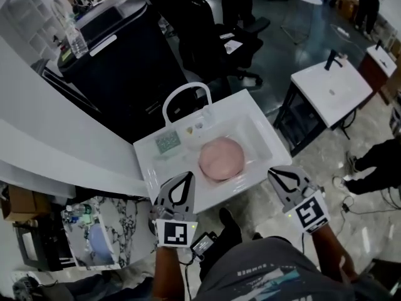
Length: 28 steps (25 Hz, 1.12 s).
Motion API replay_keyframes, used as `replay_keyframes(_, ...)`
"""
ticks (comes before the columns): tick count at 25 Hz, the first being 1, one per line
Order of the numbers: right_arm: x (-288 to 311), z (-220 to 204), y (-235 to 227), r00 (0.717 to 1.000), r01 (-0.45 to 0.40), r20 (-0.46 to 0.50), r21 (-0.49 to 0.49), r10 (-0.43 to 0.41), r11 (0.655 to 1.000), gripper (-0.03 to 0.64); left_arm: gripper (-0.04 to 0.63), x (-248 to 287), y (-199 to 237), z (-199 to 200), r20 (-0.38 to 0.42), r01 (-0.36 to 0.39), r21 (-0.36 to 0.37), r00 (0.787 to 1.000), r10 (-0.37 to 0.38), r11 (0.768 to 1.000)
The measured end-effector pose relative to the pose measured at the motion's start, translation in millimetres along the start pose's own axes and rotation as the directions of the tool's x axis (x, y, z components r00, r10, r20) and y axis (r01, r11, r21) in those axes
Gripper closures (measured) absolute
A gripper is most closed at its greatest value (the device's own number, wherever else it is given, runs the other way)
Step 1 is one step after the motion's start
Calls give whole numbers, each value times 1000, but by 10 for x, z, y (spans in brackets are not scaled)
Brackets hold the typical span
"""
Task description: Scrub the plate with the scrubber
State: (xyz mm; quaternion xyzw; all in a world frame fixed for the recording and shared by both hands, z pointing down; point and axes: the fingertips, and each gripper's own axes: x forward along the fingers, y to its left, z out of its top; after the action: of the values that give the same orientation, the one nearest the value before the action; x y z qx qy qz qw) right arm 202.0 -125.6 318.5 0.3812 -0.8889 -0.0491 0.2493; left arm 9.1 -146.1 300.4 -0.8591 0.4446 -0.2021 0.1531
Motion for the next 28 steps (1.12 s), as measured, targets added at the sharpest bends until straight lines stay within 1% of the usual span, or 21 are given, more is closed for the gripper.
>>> replay_keyframes(8, 755, 106, 11, 998, -43, -54, -5, 43, 999, 584, 594, 161, 535, -628, -37, -32, -62, 999, 30, 998)
replay_keyframes(12, 1050, 151, 100, 995, -71, -67, 7, 71, 997, 584, 594, 174, 710, -839, -48, -39, -71, 998, 36, 997)
replay_keyframes(14, 1170, 177, 116, 994, -84, -66, 10, 84, 996, 584, 594, 174, 783, -925, -60, -51, -89, 997, 46, 995)
replay_keyframes(17, 1349, 156, 80, 993, -98, -72, 6, 99, 995, 584, 594, 211, 860, -1071, -94, -65, -113, 994, 55, 991)
replay_keyframes(25, 1751, 42, 43, 984, -147, -100, 36, 150, 988, 584, 594, 413, 959, -1393, -178, -73, -108, 983, 53, 991)
replay_keyframes(28, 1875, -45, 11, 980, -163, -107, 47, 168, 985, 584, 594, 528, 932, -1582, -210, -71, -106, 977, 48, 992)
